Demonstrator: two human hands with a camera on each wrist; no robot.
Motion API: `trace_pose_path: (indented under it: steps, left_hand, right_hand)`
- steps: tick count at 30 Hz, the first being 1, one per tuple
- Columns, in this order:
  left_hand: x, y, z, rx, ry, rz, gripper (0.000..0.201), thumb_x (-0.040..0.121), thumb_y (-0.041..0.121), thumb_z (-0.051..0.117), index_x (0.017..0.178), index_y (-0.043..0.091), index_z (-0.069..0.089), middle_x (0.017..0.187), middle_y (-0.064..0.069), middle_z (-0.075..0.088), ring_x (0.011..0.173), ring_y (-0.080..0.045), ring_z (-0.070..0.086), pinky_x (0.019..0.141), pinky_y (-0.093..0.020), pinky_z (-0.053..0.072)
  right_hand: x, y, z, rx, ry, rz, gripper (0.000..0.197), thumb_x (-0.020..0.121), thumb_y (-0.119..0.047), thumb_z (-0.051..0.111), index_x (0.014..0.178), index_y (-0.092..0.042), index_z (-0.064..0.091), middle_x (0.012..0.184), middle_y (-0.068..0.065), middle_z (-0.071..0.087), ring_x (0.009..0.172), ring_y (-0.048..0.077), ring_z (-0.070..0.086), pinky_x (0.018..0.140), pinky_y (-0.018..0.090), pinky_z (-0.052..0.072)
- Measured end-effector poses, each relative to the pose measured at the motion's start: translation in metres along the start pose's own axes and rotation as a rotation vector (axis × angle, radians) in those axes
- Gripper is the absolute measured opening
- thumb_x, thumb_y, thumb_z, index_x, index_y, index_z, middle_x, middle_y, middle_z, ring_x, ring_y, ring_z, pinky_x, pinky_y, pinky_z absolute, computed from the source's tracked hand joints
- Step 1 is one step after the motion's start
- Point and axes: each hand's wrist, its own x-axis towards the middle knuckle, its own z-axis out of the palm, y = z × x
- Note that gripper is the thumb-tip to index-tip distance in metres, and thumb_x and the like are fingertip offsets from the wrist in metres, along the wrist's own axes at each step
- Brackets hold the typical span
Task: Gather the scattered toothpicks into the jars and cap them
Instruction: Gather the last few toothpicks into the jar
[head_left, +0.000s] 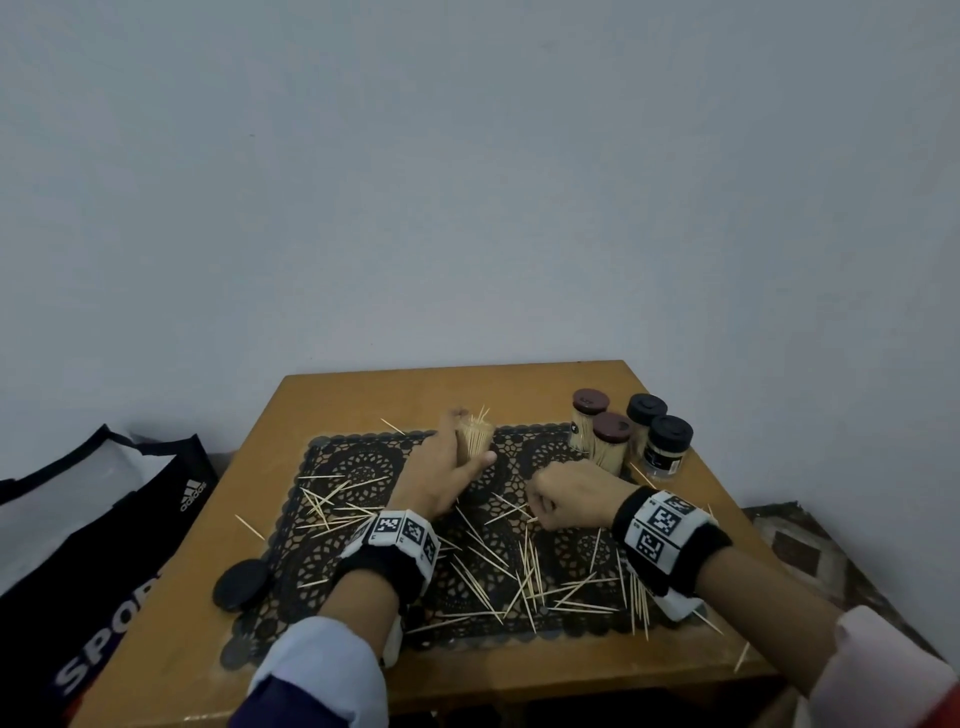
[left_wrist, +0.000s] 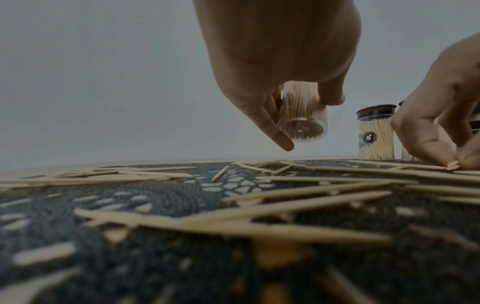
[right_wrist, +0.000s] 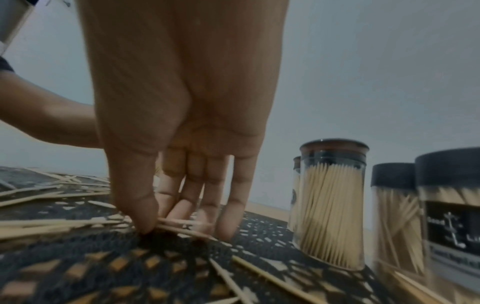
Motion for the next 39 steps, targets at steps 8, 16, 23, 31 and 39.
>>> trace_pose_path:
  steps: [8,16,23,31,39]
  left_hand:
    - [0.001,-0.001,0.002,0.0,0.008,0.016,0.068,0.089,0.054,0.059,0.138,0.021,0.027,0.095,-0.003,0.064,0.077,-0.017,0.06,0.072,-0.03,0.045]
    - [0.002,-0.002,0.002,0.007,-0.012,0.006,0.069,0.089,0.056,0.059,0.14,0.022,0.026,0.097,-0.002,0.064,0.076,-0.016,0.06,0.074,-0.028,0.047]
    - [0.001,-0.002,0.002,0.001,-0.016,0.013,0.067,0.09,0.056,0.059,0.138,0.025,0.025,0.099,-0.005,0.065,0.081,-0.018,0.061,0.077,-0.033,0.049]
    - [0.001,0.0,0.001,-0.008,-0.039,0.015,0.064,0.091,0.049,0.06,0.139,0.025,0.024,0.11,-0.009,0.066,0.085,-0.017,0.061,0.082,-0.029,0.048]
    - [-0.001,0.004,0.0,-0.016,-0.117,0.025,0.064,0.091,0.043,0.063,0.139,0.029,0.024,0.123,-0.01,0.061,0.101,-0.023,0.062,0.094,-0.038,0.047]
  right_hand:
    - [0.01,-0.003,-0.002,0.194,0.148,0.012,0.022,0.094,-0.014,0.053,0.11,-0.022,0.064,0.092,-0.007,0.072,0.083,0.01,0.063,0.076,0.034,0.052]
    - [0.023,-0.02,0.0,0.037,0.14,0.155,0.014,0.085,-0.017,0.067,0.096,-0.018,0.074,0.098,0.003,0.069,0.091,0.025,0.064,0.065,0.032,0.045]
    - [0.021,-0.02,0.001,-0.02,0.112,0.107,0.021,0.09,-0.014,0.047,0.088,-0.013,0.067,0.092,0.005,0.066,0.08,0.026,0.062,0.057,0.031,0.041]
    - [0.012,-0.002,-0.022,0.231,0.322,0.177,0.019,0.09,-0.011,0.054,0.081,-0.026,0.062,0.085,-0.008,0.067,0.08,0.012,0.062,0.067,0.028,0.048]
    - [0.027,0.003,-0.059,0.125,0.445,0.183,0.014,0.092,-0.024,0.061,0.098,-0.019,0.073,0.094,-0.002,0.071,0.09,0.018,0.063,0.074,0.032,0.047]
